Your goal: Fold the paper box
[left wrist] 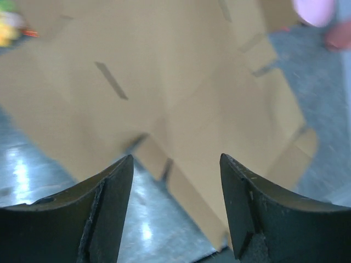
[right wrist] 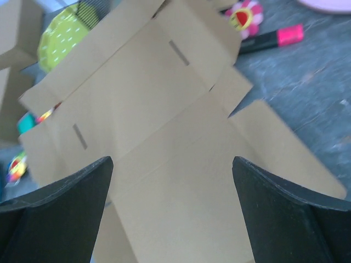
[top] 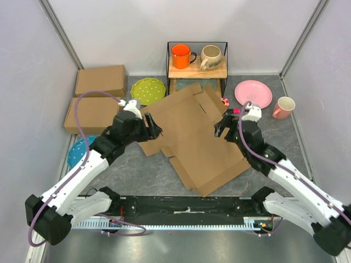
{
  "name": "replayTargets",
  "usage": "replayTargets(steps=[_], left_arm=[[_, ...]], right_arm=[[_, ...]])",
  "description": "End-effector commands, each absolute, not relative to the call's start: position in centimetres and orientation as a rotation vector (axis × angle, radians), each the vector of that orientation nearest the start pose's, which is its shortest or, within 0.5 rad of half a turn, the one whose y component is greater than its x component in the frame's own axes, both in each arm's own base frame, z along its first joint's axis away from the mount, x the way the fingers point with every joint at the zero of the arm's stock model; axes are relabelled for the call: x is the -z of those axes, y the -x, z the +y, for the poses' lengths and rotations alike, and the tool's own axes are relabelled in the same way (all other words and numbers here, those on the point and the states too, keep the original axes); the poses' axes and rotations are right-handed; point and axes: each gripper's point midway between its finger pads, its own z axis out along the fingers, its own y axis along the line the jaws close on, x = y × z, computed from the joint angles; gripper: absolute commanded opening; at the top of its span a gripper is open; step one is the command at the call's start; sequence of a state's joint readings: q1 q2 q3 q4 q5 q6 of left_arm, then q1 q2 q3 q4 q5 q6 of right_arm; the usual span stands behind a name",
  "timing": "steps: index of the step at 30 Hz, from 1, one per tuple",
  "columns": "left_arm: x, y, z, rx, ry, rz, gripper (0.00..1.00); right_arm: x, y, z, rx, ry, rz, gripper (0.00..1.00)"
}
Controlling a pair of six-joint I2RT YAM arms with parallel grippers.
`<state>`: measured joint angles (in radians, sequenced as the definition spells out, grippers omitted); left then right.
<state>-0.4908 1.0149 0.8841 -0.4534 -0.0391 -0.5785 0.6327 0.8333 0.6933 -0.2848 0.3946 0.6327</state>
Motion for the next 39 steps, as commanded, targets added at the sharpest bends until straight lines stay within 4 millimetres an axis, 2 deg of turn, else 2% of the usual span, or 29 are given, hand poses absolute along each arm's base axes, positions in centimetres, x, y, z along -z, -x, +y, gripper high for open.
replayTargets(steps=[1, 2, 3, 4, 5, 6, 7, 8, 10, 11, 13, 14, 17, 22, 25, 29, 32, 33, 34, 36, 37, 39], left_arm=[[-20.7, -24.7, -24.4, 0.868, -0.007, 2.172, 0.71], [-20.4, -22.7, -26.6, 0.905, -0.093, 2.189, 0.73], [-19.7, -22.1, -27.8, 0.913, -0.122, 2.213, 0.73], [-19.1, -21.6, -28.5, 0.904, -0.130, 2.226, 0.75], [-18.4, -20.2, -29.5, 0.918, -0.159, 2.256, 0.77], [-17.2, -19.6, -29.8, 0.897, -0.164, 2.291, 0.80], [-16.6, -19.5, -29.6, 0.872, -0.142, 2.300, 0.83], [-14.9, -18.7, -29.3, 0.855, -0.109, 2.342, 0.84], [-13.7, -18.3, -28.6, 0.844, -0.046, 2.363, 0.86], [-12.1, -17.7, -27.9, 0.833, -0.001, 2.399, 0.86], [-11.6, -17.3, -27.1, 0.839, 0.059, 2.400, 0.86], [-10.4, -16.6, -26.5, 0.835, 0.105, 2.425, 0.87], [-9.7, -15.7, -25.5, 0.884, 0.210, 2.412, 0.87], [-8.3, -15.1, -25.9, 0.973, 0.283, 2.388, 0.87], [-7.9, -15.7, -27.5, 1.033, 0.273, 2.362, 0.84], [-6.8, -16.5, -29.1, 1.026, 0.247, 2.376, 0.81], [-5.1, -16.9, -29.6, 1.000, 0.230, 2.396, 0.79], [-4.7, -17.0, -29.6, 0.998, 0.233, 2.402, 0.75], [-4.3, -17.2, -29.6, 1.020, 0.235, 2.399, 0.60], [-4.5, -17.2, -29.4, 1.033, 0.237, 2.394, 0.41], [-4.8, -17.2, -29.3, 1.030, 0.198, 2.384, 0.20], [-5.9, -17.3, -29.2, 1.019, 0.144, 2.372, 0.10]], right_arm=[[-21.0, -32.0, 12.1, -0.259, -0.306, 1.950, 0.98], [-19.4, -33.5, 10.7, -0.209, -0.346, 1.995, 0.98], [-18.5, -34.0, 10.2, -0.199, -0.361, 2.023, 0.98], [-17.6, -34.3, 9.8, -0.190, -0.374, 2.045, 0.98], [-16.1, -34.4, 8.9, -0.153, -0.395, 2.078, 0.98], [-15.5, -34.2, 8.6, -0.142, -0.401, 2.089, 0.98], [-15.1, -34.1, 8.3, -0.132, -0.412, 2.093, 0.98], [-14.2, -33.5, 8.1, -0.130, -0.417, 2.104, 0.98], [-13.8, -32.9, 8.3, -0.161, -0.432, 2.102, 0.98], [-13.5, -32.4, 8.3, -0.174, -0.431, 2.105, 0.98], [-13.1, -31.8, 8.3, -0.192, -0.432, 2.110, 0.98], [-13.5, -31.5, 8.4, -0.215, -0.430, 2.099, 0.98], [-13.7, -31.0, 8.8, -0.255, -0.422, 2.093, 0.98], [-14.5, -30.7, 9.1, -0.291, -0.406, 2.080, 0.98], [-15.6, -30.6, 9.4, -0.312, -0.390, 2.066, 0.98], [-18.1, -30.2, 9.5, -0.352, -0.370, 2.022, 0.98], [-19.7, -29.7, 9.8, -0.388, -0.352, 1.999, 0.98], [-19.9, -29.5, 9.8, -0.395, -0.347, 1.998, 0.98], [-20.4, -29.3, 9.8, -0.406, -0.337, 1.986, 0.98], [-20.7, -29.0, 9.8, -0.410, -0.325, 1.977, 0.98], [-20.8, -28.8, 9.7, -0.411, -0.323, 1.974, 0.98], [-20.9, -28.6, 9.7, -0.410, -0.318, 1.972, 0.98]])
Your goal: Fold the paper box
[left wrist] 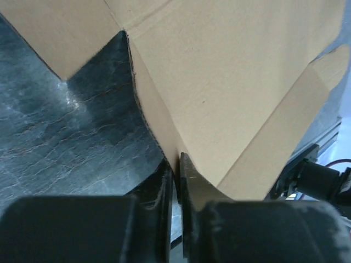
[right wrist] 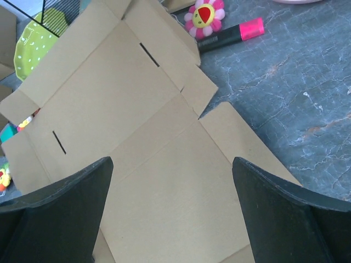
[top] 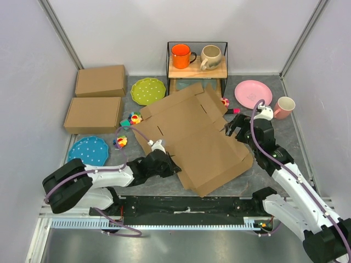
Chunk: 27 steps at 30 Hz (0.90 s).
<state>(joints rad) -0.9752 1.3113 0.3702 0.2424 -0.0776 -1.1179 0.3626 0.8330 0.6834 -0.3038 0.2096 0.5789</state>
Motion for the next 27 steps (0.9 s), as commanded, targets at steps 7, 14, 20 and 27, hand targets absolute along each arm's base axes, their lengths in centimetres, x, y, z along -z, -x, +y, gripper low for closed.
replayTargets(steps=[7, 14, 20, 27], left_arm=[[-10.5, -14.6, -25.7, 0.939, -0.224, 2.440, 0.02], [-14.0, -11.3, -22.0, 0.891, -0.423, 2.584, 0.02], [-10.9, -14.3, -18.3, 0.463, -0.320, 2.716, 0.02], [-10.0, -18.0, -17.3, 0.326, -0.249, 2.776, 0.74]], right_arm=[[-22.1, -28.2, 10.1, -0.459, -0.296, 1.943, 0.98], [-23.4, -27.8, 10.5, -0.490, -0.255, 1.919, 0.98], [-23.1, -27.5, 10.1, -0.455, -0.242, 1.940, 0.98], [-24.1, -26.8, 9.6, -0.420, -0.204, 1.948, 0.98]])
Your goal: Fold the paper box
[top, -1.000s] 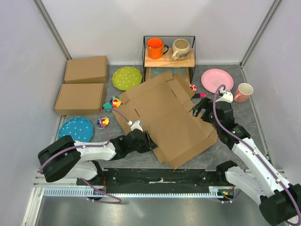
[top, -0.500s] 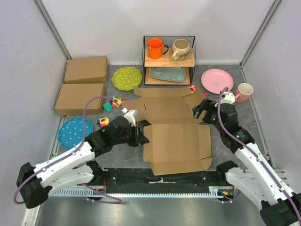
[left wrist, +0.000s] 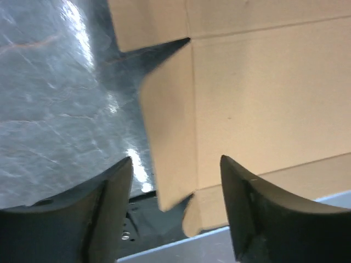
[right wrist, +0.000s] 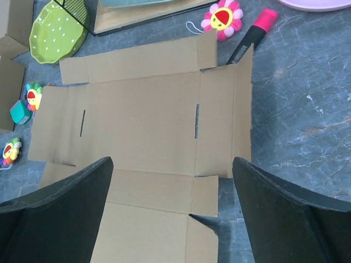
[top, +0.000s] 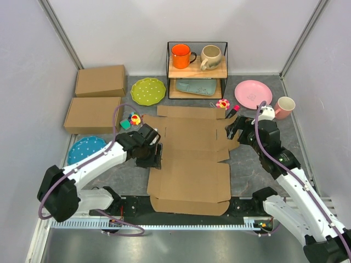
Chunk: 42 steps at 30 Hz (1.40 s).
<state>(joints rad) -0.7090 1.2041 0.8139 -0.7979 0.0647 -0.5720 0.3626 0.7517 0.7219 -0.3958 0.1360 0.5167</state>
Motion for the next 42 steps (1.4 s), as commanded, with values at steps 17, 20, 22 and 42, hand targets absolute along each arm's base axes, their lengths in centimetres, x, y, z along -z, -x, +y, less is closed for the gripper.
replayTargets(steps=[17, 20, 22, 42], left_arm=[[-15.7, -30.9, -14.1, 0.574, 0.395, 2.332, 0.99], [-13.9, -32.0, -12.6, 0.639, 0.480, 2.329, 0.99], [-12.7, -32.4, -12.3, 0.641, 0.488, 2.360, 0.99], [-5.4, -38.6, -12.0, 0.556, 0.462, 2.567, 0.94]], right_arm=[[-24.9, -27.2, 11.8, -0.582, -0.188, 1.872, 0.98], [-24.8, -27.2, 12.3, -0.603, -0.159, 1.884, 0.98], [-24.7, -27.2, 12.6, -0.616, -0.156, 1.883, 0.98], [-24.8, -26.7, 13.3, -0.672, -0.130, 1.884, 0.98]])
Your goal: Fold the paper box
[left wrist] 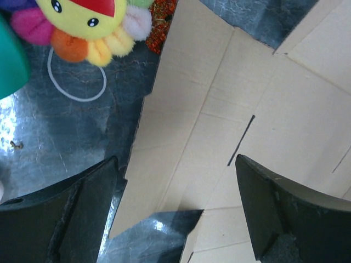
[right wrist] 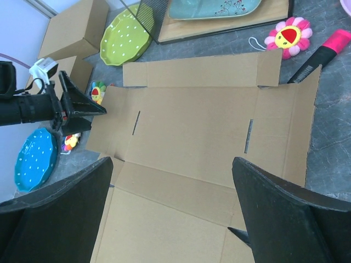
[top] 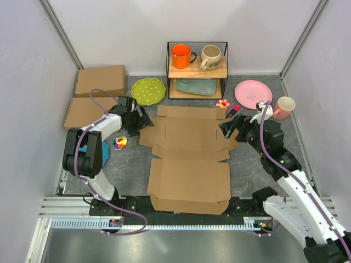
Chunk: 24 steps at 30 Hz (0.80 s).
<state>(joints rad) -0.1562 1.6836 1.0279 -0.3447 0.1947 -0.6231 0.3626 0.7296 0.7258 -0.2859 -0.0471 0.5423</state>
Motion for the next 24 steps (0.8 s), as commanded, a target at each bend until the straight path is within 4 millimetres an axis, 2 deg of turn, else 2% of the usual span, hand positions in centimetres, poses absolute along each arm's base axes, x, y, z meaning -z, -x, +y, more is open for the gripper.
replayTargets(steps=[1, 3, 7, 9, 10, 12, 13, 16, 18, 20, 21, 22, 23, 24], left_arm=[[-5.1, -38.6, -12.0, 0.548, 0.454, 2.576, 0.93], [-4.4, -38.7, -12.1, 0.551, 0.447, 2.586, 0.89], [-4.9, -38.6, -13.5, 0.674, 0.375, 2.546, 0.75], [-5.2, -38.5, -14.3, 0.743, 0.333, 2.521, 0.65], [-5.2, -38.3, -14.5, 0.759, 0.306, 2.518, 0.56], [-5.1, -38.1, -14.9, 0.782, 0.275, 2.513, 0.48], [-5.1, -38.0, -15.1, 0.783, 0.246, 2.510, 0.41], [-5.1, -37.8, -15.4, 0.773, 0.190, 2.494, 0.27], [-5.0, -37.6, -15.4, 0.735, 0.164, 2.487, 0.23], [-6.1, -37.6, -16.1, 0.710, 0.092, 2.439, 0.16], [-5.7, -37.2, -15.7, 0.664, 0.085, 2.428, 0.14], [-6.1, -37.3, -16.4, 0.649, 0.043, 2.381, 0.11], [-7.9, -37.7, -16.7, 0.643, 0.017, 2.288, 0.08], [-6.2, -36.4, -16.0, 0.588, 0.036, 2.292, 0.06]], right_arm=[[-24.6, -26.7, 13.4, -0.670, -0.130, 1.890, 0.98], [-24.5, -26.8, 13.4, -0.669, -0.128, 1.895, 0.98], [-24.3, -27.1, 13.5, -0.666, -0.127, 1.901, 0.98], [-24.3, -27.2, 13.6, -0.668, -0.130, 1.901, 0.98], [-24.4, -27.2, 13.6, -0.670, -0.127, 1.902, 0.98], [-24.4, -27.3, 13.7, -0.673, -0.126, 1.904, 0.98], [-24.4, -27.3, 13.8, -0.676, -0.124, 1.904, 0.98], [-24.7, -27.4, 13.9, -0.680, -0.119, 1.902, 0.98], [-25.1, -27.5, 14.1, -0.689, -0.115, 1.896, 0.98], [-25.6, -27.4, 14.2, -0.694, -0.104, 1.889, 0.98], [-26.0, -27.5, 14.2, -0.695, -0.099, 1.883, 0.97], [-26.1, -27.7, 14.3, -0.694, -0.094, 1.883, 0.97], [-26.3, -27.8, 14.3, -0.691, -0.088, 1.879, 0.97], [-26.3, -28.0, 14.5, -0.692, -0.079, 1.888, 0.96]])
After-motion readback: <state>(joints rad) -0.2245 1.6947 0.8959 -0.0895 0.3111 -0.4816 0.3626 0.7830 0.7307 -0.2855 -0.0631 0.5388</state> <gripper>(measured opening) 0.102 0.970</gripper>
